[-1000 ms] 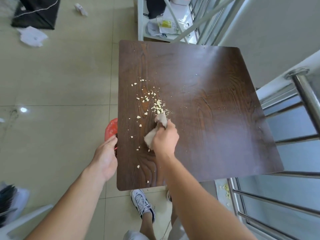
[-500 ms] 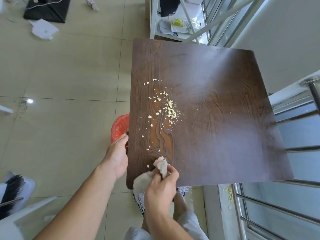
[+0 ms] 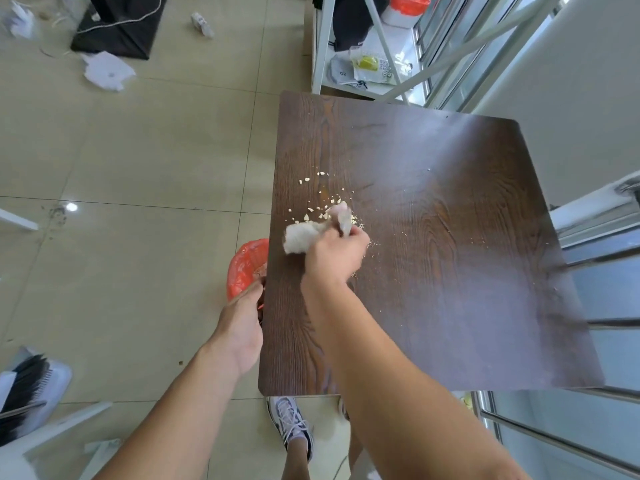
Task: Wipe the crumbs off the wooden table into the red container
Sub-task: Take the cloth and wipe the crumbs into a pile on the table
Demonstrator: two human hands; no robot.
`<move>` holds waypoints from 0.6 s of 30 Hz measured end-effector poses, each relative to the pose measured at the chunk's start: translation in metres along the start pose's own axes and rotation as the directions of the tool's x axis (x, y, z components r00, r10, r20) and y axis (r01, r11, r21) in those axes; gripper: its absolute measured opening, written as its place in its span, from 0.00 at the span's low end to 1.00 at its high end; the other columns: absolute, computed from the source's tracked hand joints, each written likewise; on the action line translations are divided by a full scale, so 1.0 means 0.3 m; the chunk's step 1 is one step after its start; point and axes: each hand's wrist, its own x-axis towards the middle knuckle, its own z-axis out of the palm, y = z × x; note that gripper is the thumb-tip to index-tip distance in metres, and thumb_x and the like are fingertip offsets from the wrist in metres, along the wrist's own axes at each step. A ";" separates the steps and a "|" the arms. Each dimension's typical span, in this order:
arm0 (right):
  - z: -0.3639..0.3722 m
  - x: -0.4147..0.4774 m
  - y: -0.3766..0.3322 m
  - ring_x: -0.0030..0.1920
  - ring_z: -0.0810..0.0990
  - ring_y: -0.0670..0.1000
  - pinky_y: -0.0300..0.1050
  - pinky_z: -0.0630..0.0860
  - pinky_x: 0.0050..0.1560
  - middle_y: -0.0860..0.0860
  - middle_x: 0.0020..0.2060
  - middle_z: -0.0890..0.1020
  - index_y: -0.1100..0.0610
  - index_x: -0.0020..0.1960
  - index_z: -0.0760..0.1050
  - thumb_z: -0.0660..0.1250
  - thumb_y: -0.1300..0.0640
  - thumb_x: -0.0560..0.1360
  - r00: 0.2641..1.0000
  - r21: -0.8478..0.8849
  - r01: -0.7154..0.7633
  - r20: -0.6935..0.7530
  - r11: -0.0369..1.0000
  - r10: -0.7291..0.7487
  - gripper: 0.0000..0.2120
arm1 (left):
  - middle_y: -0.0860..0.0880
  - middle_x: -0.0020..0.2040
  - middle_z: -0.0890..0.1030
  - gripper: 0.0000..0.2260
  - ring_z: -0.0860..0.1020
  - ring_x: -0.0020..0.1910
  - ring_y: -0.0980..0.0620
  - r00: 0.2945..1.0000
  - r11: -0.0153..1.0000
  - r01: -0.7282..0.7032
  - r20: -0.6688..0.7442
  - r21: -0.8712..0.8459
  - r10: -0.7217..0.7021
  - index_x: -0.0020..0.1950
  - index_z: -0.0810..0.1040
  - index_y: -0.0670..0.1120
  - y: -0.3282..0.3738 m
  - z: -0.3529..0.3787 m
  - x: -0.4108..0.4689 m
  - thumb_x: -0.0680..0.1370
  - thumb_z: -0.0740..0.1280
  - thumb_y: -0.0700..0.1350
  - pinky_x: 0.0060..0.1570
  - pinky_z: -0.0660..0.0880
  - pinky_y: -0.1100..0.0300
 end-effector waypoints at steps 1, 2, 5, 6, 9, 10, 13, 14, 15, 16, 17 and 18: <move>-0.079 0.001 -0.001 0.44 0.81 0.50 0.42 0.77 0.41 0.54 0.49 0.84 0.57 0.56 0.77 0.65 0.53 0.79 0.998 -0.050 0.068 -0.006 0.996 -0.069 0.10 | 0.42 0.56 0.84 0.17 0.80 0.54 0.44 1.000 1.000 0.001 0.005 -0.011 -0.001 0.68 0.82 0.42 0.000 -0.001 0.000 0.85 0.62 0.48 0.49 0.79 0.50; -0.169 0.008 -0.001 0.42 0.81 0.48 0.42 0.77 0.41 0.53 0.48 0.85 0.57 0.55 0.78 0.66 0.50 0.78 0.989 -0.093 0.142 -0.023 0.985 -0.145 0.11 | 0.43 0.55 0.85 0.16 0.81 0.54 0.45 1.000 1.000 -0.003 0.006 -0.013 0.003 0.66 0.82 0.42 -0.001 0.000 -0.003 0.85 0.61 0.48 0.49 0.79 0.50; -0.395 0.098 -0.032 0.45 0.81 0.48 0.45 0.76 0.48 0.47 0.45 0.82 0.52 0.55 0.77 0.67 0.45 0.78 0.956 -0.235 0.268 -0.052 0.934 -0.287 0.12 | 0.45 0.49 0.87 0.14 0.82 0.49 0.48 1.000 1.000 -0.021 -0.004 0.019 0.021 0.63 0.83 0.45 -0.003 0.006 -0.002 0.86 0.59 0.46 0.47 0.79 0.52; -0.438 0.148 -0.041 0.46 0.80 0.49 0.45 0.73 0.47 0.46 0.44 0.81 0.51 0.56 0.76 0.66 0.43 0.79 0.955 -0.308 0.267 -0.046 0.913 -0.294 0.13 | 0.46 0.49 0.87 0.14 0.82 0.48 0.48 1.000 0.999 -0.026 -0.015 0.037 0.027 0.62 0.83 0.45 -0.002 0.012 -0.002 0.86 0.58 0.45 0.47 0.78 0.52; -0.444 0.275 -0.042 0.53 0.80 0.57 0.48 0.70 0.50 0.47 0.45 0.80 0.53 0.59 0.74 0.61 0.48 0.81 0.963 -0.527 0.227 -0.005 0.819 -0.270 0.12 | 0.44 0.59 0.84 0.14 0.82 0.53 0.48 0.997 0.996 -0.036 -0.061 0.077 0.040 0.66 0.81 0.46 0.003 0.029 0.005 0.87 0.58 0.44 0.58 0.77 0.49; -0.412 0.298 -0.031 0.56 0.79 0.60 0.51 0.71 0.53 0.51 0.49 0.81 0.55 0.61 0.74 0.59 0.50 0.82 0.955 -0.580 0.245 0.007 0.777 -0.296 0.12 | 0.43 0.63 0.83 0.16 0.82 0.57 0.45 0.997 0.996 -0.037 -0.069 0.081 0.042 0.70 0.79 0.45 0.002 0.031 0.014 0.87 0.58 0.44 0.64 0.76 0.46; -0.276 0.283 -0.006 0.59 0.78 0.62 0.55 0.69 0.58 0.58 0.58 0.80 0.60 0.62 0.73 0.58 0.57 0.82 0.927 -0.606 0.327 0.056 0.725 -0.371 0.12 | 0.42 0.68 0.82 0.18 0.79 0.67 0.42 0.992 0.992 -0.047 -0.112 0.117 0.060 0.75 0.77 0.45 0.007 0.036 0.029 0.87 0.58 0.44 0.70 0.73 0.43; -0.233 0.262 -0.003 0.57 0.79 0.62 0.55 0.70 0.57 0.58 0.58 0.80 0.61 0.62 0.73 0.58 0.59 0.82 0.918 -0.604 0.352 0.074 0.715 -0.389 0.11 | 0.42 0.68 0.82 0.18 0.79 0.67 0.43 0.989 0.992 -0.051 -0.134 0.116 0.067 0.74 0.77 0.45 0.008 0.038 0.030 0.86 0.58 0.44 0.71 0.72 0.43; -0.195 0.241 -0.002 0.56 0.79 0.62 0.54 0.70 0.56 0.58 0.58 0.79 0.61 0.62 0.72 0.59 0.60 0.82 0.908 -0.599 0.381 0.100 0.704 -0.407 0.11 | 0.43 0.69 0.81 0.18 0.79 0.68 0.43 0.986 0.992 -0.058 -0.149 0.113 0.074 0.74 0.77 0.46 0.014 0.045 0.026 0.86 0.59 0.45 0.72 0.72 0.42; -0.159 0.225 0.001 0.55 0.80 0.61 0.53 0.70 0.54 0.58 0.58 0.79 0.61 0.62 0.72 0.59 0.62 0.82 0.902 -0.598 0.403 0.130 0.693 -0.412 0.11 | 0.44 0.69 0.81 0.18 0.79 0.68 0.44 0.983 0.991 -0.062 -0.165 0.115 0.080 0.73 0.78 0.46 0.018 0.051 0.027 0.86 0.59 0.45 0.72 0.71 0.42; -0.123 0.212 0.003 0.55 0.80 0.61 0.52 0.70 0.53 0.58 0.58 0.79 0.61 0.63 0.72 0.59 0.62 0.82 0.899 -0.592 0.420 0.166 0.688 -0.406 0.11 | 0.45 0.69 0.81 0.18 0.78 0.69 0.45 0.980 0.989 -0.064 -0.176 0.136 0.088 0.73 0.79 0.47 0.019 0.057 0.040 0.84 0.61 0.47 0.73 0.71 0.42; -0.086 0.202 0.003 0.56 0.80 0.60 0.52 0.70 0.54 0.57 0.58 0.79 0.61 0.63 0.72 0.59 0.62 0.82 0.899 -0.575 0.431 0.202 0.696 -0.390 0.11 | 0.46 0.71 0.81 0.19 0.78 0.70 0.45 0.978 0.986 -0.076 -0.182 0.145 0.102 0.73 0.79 0.48 0.020 0.061 0.056 0.83 0.62 0.49 0.73 0.70 0.42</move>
